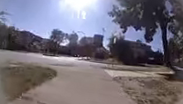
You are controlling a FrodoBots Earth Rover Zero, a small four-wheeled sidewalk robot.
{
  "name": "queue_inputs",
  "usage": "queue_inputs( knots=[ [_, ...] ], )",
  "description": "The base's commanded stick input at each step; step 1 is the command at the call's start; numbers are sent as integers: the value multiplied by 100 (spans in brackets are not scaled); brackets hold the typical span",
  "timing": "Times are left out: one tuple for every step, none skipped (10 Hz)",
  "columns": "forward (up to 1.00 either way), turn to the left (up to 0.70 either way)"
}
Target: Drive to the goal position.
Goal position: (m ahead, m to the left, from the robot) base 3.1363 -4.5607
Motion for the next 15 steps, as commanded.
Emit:
queue_inputs(
  knots=[
    [69, -2],
    [69, -12],
    [69, -33],
    [69, -19],
    [69, -11],
    [69, -30],
    [69, -20],
    [69, 0],
    [69, 0],
    [69, 0],
    [69, 0],
    [69, 0],
    [69, -6],
    [69, -20],
    [69, -32]
  ],
)
